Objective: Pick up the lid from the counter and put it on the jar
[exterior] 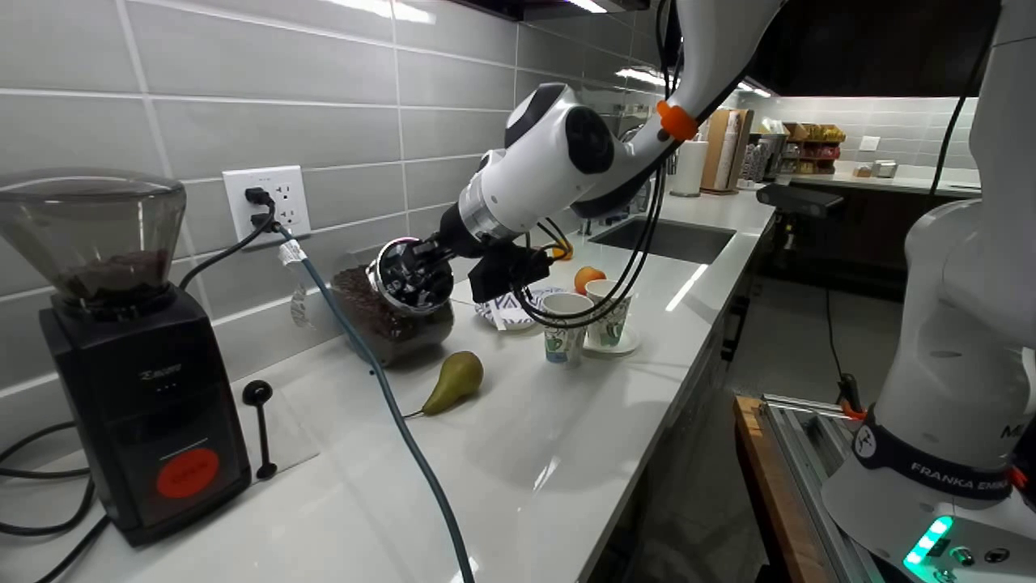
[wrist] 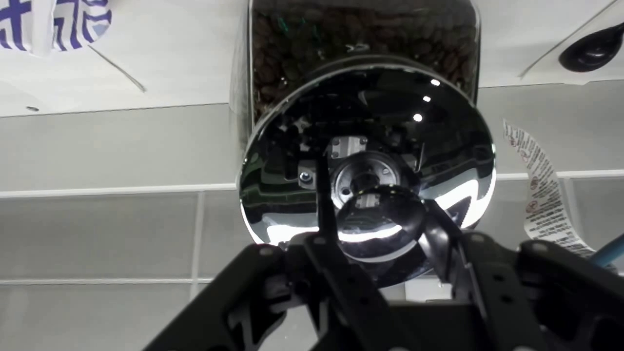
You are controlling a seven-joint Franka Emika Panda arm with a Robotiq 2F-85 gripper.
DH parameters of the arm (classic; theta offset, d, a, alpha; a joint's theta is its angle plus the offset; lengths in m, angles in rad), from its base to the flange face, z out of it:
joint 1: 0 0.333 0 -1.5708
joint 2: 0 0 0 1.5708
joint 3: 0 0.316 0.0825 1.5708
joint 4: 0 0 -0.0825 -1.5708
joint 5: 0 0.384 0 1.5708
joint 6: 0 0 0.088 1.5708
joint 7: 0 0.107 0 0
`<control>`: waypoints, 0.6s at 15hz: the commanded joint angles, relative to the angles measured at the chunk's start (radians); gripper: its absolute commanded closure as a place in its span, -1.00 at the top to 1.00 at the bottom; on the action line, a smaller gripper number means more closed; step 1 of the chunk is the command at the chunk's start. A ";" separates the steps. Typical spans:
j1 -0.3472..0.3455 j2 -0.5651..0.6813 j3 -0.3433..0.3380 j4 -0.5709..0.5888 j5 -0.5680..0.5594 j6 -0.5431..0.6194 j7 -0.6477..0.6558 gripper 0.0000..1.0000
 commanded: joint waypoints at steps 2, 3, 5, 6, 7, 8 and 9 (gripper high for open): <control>-0.008 0.011 0.001 0.017 -0.046 0.018 0.047 -0.58; -0.009 0.013 0.001 0.019 -0.054 0.022 0.053 -0.58; -0.009 0.019 0.004 0.023 -0.087 0.016 0.076 -0.58; -0.010 0.022 0.005 0.026 -0.104 0.013 0.090 -0.58; -0.010 0.026 0.005 0.029 -0.124 0.010 0.103 -0.58; -0.010 0.030 0.006 0.030 -0.142 0.010 0.117 -0.58; -0.011 0.034 0.006 0.032 -0.159 0.009 0.128 -0.58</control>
